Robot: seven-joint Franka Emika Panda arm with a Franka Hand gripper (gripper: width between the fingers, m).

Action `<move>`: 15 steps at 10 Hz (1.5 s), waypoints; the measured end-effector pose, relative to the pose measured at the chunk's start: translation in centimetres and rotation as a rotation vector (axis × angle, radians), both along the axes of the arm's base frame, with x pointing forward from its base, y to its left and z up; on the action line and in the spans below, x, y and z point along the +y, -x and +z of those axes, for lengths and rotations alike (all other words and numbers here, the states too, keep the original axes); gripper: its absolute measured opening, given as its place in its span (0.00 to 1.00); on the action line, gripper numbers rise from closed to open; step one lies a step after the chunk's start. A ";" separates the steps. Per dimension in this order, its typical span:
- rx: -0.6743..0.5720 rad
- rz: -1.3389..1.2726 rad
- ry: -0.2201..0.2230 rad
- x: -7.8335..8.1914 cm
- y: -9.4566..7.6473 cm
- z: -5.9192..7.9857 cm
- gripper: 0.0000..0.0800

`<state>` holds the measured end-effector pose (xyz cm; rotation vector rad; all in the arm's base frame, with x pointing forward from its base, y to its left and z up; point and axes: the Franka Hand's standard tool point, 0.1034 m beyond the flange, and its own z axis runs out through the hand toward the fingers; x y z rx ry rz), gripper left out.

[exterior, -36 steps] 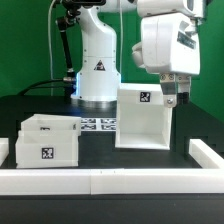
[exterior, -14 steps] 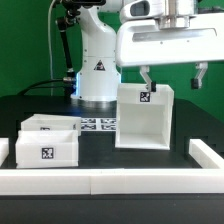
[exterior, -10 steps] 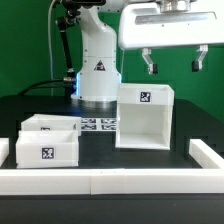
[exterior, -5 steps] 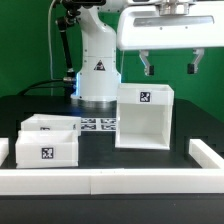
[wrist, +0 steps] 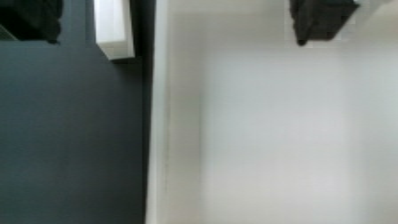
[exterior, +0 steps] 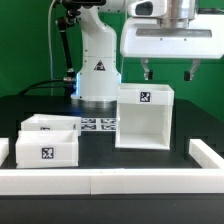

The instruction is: Assemble drawer

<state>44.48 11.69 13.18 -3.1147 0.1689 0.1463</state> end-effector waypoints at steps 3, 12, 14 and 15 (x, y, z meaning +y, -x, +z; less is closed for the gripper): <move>-0.019 0.021 -0.005 0.9 0.7 -0.9 0.81; -0.040 0.038 -0.019 0.9 0.5 -3.0 0.75; -0.040 0.038 -0.019 0.9 0.5 -3.0 0.53; -0.040 0.038 -0.019 0.9 0.5 -3.0 0.30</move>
Offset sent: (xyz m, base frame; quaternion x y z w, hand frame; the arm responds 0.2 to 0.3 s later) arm -0.0035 0.0071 -0.0185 0.0010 0.0283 -0.0098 0.9996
